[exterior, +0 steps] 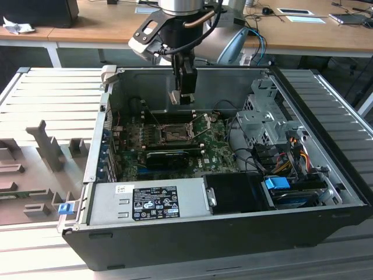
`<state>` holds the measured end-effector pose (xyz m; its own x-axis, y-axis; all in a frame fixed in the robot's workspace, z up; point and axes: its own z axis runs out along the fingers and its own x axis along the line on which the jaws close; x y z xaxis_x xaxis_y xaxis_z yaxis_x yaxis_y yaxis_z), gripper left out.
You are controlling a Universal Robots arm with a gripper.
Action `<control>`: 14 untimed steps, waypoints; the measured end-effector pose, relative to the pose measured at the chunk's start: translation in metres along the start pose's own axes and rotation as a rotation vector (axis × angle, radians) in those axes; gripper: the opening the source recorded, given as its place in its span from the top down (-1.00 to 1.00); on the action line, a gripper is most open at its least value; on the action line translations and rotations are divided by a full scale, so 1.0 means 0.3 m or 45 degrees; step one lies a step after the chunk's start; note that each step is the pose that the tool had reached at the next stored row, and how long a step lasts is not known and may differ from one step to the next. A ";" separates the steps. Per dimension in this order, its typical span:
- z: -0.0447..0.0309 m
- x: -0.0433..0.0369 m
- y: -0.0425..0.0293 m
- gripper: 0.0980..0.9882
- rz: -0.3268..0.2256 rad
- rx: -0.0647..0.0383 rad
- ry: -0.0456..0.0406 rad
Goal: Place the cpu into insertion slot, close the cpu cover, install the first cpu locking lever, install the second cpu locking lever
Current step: 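Place the cpu into insertion slot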
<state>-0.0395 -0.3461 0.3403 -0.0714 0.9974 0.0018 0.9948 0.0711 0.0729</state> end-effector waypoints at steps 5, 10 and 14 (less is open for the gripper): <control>0.004 0.000 0.000 0.03 0.084 0.000 -0.008; 0.017 0.002 -0.001 0.03 0.115 -0.001 -0.011; 0.034 0.002 -0.003 0.03 0.114 -0.004 -0.012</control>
<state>-0.0396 -0.3454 0.3299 0.0188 0.9998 -0.0009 0.9969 -0.0186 0.0758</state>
